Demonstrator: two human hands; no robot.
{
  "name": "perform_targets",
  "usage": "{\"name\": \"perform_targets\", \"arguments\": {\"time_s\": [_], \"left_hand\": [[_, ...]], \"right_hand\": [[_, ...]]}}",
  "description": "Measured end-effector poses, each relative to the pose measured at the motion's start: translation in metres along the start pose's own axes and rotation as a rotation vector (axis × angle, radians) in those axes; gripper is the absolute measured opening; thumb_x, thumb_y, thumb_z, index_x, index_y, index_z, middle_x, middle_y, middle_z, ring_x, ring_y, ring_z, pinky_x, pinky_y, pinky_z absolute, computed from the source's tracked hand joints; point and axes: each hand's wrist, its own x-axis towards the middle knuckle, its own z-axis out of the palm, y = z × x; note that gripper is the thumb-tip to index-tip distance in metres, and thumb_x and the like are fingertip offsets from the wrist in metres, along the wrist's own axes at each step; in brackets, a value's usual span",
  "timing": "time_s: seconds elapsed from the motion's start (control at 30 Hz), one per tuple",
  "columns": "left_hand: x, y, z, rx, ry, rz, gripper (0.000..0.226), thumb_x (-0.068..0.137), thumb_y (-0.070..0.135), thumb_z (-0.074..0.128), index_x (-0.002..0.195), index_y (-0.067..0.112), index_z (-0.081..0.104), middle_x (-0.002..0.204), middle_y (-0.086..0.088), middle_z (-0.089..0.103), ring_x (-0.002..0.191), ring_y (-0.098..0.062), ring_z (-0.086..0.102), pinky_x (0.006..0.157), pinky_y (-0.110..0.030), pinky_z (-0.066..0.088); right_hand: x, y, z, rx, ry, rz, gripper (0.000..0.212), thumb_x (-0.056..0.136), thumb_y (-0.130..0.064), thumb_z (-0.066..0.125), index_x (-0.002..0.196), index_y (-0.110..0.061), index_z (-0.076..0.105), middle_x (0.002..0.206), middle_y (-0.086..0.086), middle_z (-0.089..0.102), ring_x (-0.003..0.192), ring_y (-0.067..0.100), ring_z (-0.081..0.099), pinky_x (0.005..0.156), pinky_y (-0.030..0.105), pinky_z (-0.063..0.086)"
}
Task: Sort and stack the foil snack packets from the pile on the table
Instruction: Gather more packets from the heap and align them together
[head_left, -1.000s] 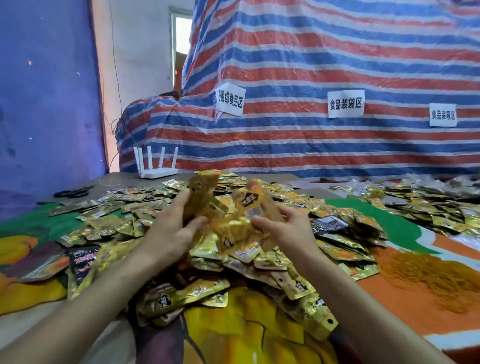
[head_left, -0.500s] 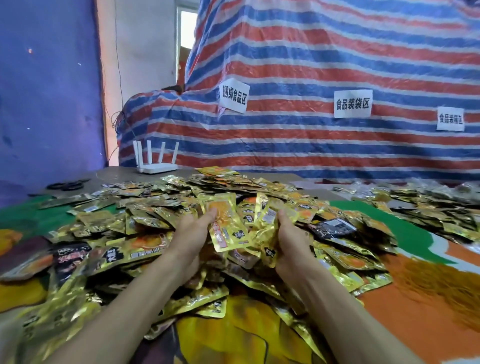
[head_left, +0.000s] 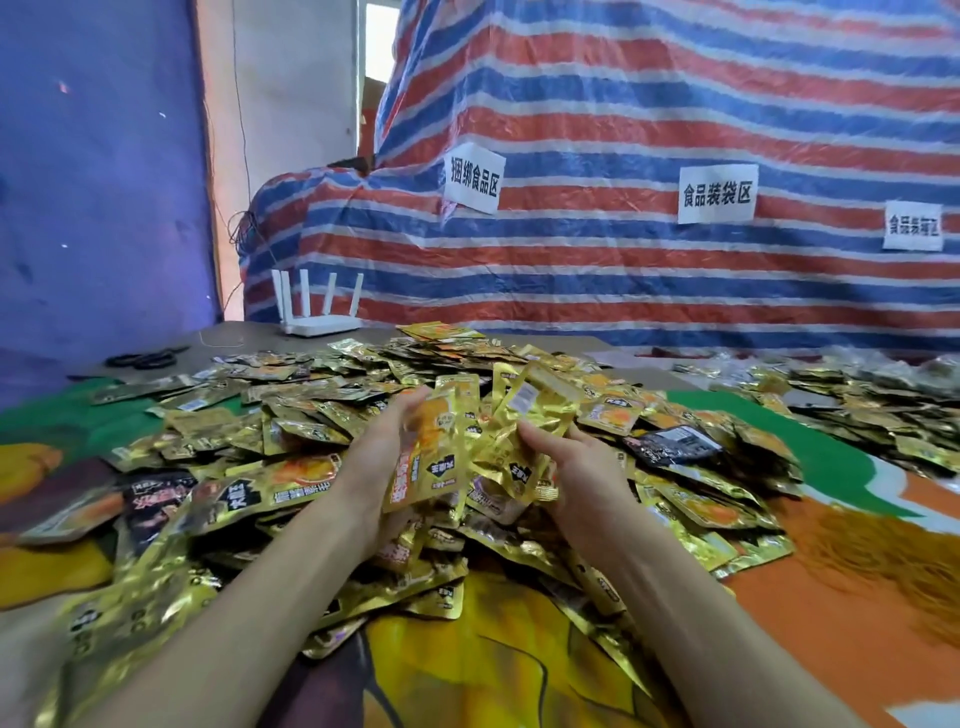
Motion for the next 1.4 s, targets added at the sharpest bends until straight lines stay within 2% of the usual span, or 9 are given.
{"name": "perform_targets", "arguments": {"time_s": [0.2,0.4,0.53,0.67,0.8,0.93,1.03,1.17,1.4], "left_hand": [[-0.009,0.002,0.006,-0.05,-0.16,0.072,0.038,0.081,0.035,0.07,0.105,0.006,0.063,0.084,-0.015,0.075,0.072,-0.029,0.074,0.058,-0.038,0.059],[-0.016,-0.002,0.024,0.0,-0.142,0.191,0.044,0.077,0.031,0.072,0.115,0.013,0.058,0.097,-0.009,0.077,0.087,-0.026,0.075,0.063,-0.036,0.061],[-0.016,-0.006,0.03,0.179,-0.051,0.409,0.039,0.075,0.032,0.074,0.107,0.026,0.054,0.094,0.003,0.075,0.09,-0.017,0.074,0.069,-0.029,0.06],[-0.021,-0.016,0.037,0.408,-0.112,0.588,0.055,0.086,0.006,0.073,0.12,0.031,0.038,0.102,0.004,0.063,0.088,-0.005,0.071,0.073,-0.019,0.056],[-0.025,-0.025,0.042,0.328,-0.198,0.463,0.085,0.075,-0.002,0.069,0.139,0.03,0.025,0.109,-0.005,0.058,0.079,-0.005,0.069,0.069,-0.022,0.055],[-0.023,-0.024,0.038,0.357,-0.227,0.281,0.059,0.06,0.004,0.066,0.117,0.019,0.057,0.094,-0.01,0.071,0.08,-0.018,0.07,0.069,-0.033,0.058],[-0.022,-0.026,0.031,0.37,-0.273,0.239,0.034,0.061,0.003,0.073,0.095,0.011,0.073,0.087,-0.015,0.075,0.078,-0.025,0.073,0.066,-0.033,0.059],[-0.024,-0.029,0.032,0.457,-0.221,0.199,0.025,0.062,0.015,0.069,0.087,0.017,0.075,0.087,-0.013,0.075,0.081,-0.026,0.073,0.079,-0.049,0.061],[-0.033,-0.022,0.032,0.27,-0.396,0.113,0.039,0.067,0.004,0.058,0.104,-0.009,0.064,0.1,-0.028,0.069,0.094,-0.037,0.068,0.075,-0.049,0.06]], "right_hand": [[-0.008,0.003,-0.005,-0.4,0.056,-0.52,0.023,0.091,-0.026,0.074,0.11,-0.026,0.062,0.102,-0.006,0.073,0.093,0.009,0.071,0.078,0.038,0.062],[-0.016,0.008,0.009,-0.267,-0.172,-0.47,0.028,0.098,-0.007,0.059,0.123,-0.019,0.053,0.111,0.005,0.071,0.101,0.022,0.071,0.079,0.038,0.061],[-0.022,0.015,0.021,-0.044,-0.262,-0.379,0.022,0.103,-0.018,0.046,0.119,-0.017,0.061,0.103,0.004,0.076,0.096,0.023,0.074,0.071,0.033,0.062],[-0.025,0.02,0.028,0.052,-0.234,-0.289,0.06,0.103,-0.057,0.034,0.106,-0.015,0.076,0.103,0.01,0.077,0.096,0.023,0.075,0.076,0.029,0.059],[-0.024,0.022,0.027,-0.067,-0.04,-0.423,0.046,0.09,-0.053,0.043,0.102,-0.019,0.073,0.096,0.009,0.076,0.089,0.026,0.074,0.072,0.036,0.061],[-0.027,0.019,0.024,-0.025,0.014,-0.392,0.057,0.084,-0.063,0.045,0.09,-0.016,0.076,0.091,0.016,0.075,0.089,0.038,0.071,0.075,0.049,0.059],[-0.029,0.015,0.026,-0.154,-0.001,-0.34,0.068,0.078,-0.071,0.046,0.091,-0.009,0.071,0.09,0.012,0.074,0.085,0.034,0.069,0.077,0.045,0.055],[-0.026,0.001,0.007,-0.265,0.014,-0.308,0.029,0.1,-0.046,0.05,0.103,-0.018,0.059,0.102,0.0,0.065,0.088,0.011,0.063,0.071,0.026,0.044],[-0.044,-0.067,-0.129,-1.209,0.298,-0.346,0.007,0.084,-0.016,0.067,0.079,-0.022,0.067,0.08,-0.001,0.069,0.078,0.019,0.064,0.068,0.033,0.051]]}}
